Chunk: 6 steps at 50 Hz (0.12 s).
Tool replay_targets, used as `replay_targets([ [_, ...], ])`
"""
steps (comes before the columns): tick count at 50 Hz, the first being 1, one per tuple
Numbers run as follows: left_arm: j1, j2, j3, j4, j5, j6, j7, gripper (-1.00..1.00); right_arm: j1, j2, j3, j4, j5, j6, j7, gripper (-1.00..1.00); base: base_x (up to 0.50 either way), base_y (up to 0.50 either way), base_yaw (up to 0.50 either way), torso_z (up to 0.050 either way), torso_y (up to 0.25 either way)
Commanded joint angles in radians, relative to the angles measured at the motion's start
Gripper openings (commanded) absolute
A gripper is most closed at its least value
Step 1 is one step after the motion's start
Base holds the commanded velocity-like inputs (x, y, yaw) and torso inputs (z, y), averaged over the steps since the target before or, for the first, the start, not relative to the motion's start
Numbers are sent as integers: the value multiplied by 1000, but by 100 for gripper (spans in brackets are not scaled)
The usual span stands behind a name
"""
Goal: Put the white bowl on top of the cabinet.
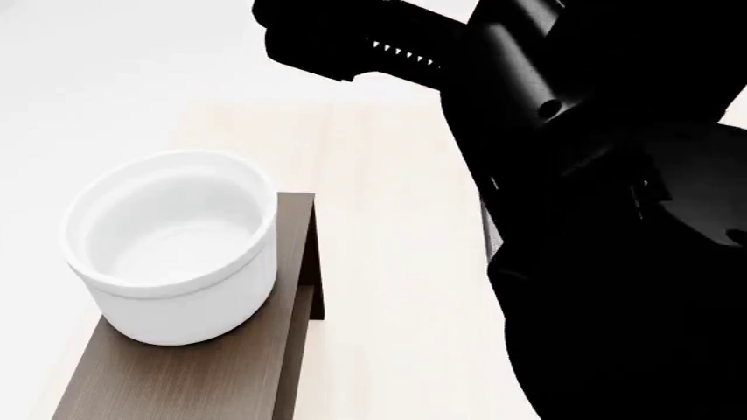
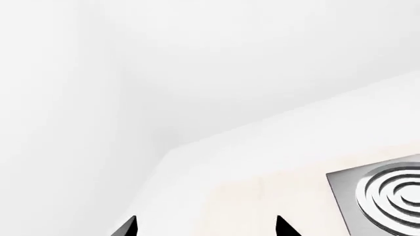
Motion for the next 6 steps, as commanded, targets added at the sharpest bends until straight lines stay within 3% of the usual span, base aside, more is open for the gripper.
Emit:
replay_targets([
  [1, -2, -2, 3, 0, 2, -2, -2, 100, 58, 41, 42, -73, -7, -11, 73, 100, 0, 0, 0, 0, 0],
  [6, -1, -2, 3, 0, 1, -1, -2, 100, 73, 53, 56, -93, -6, -14, 91, 100, 0, 0, 0, 0, 0],
])
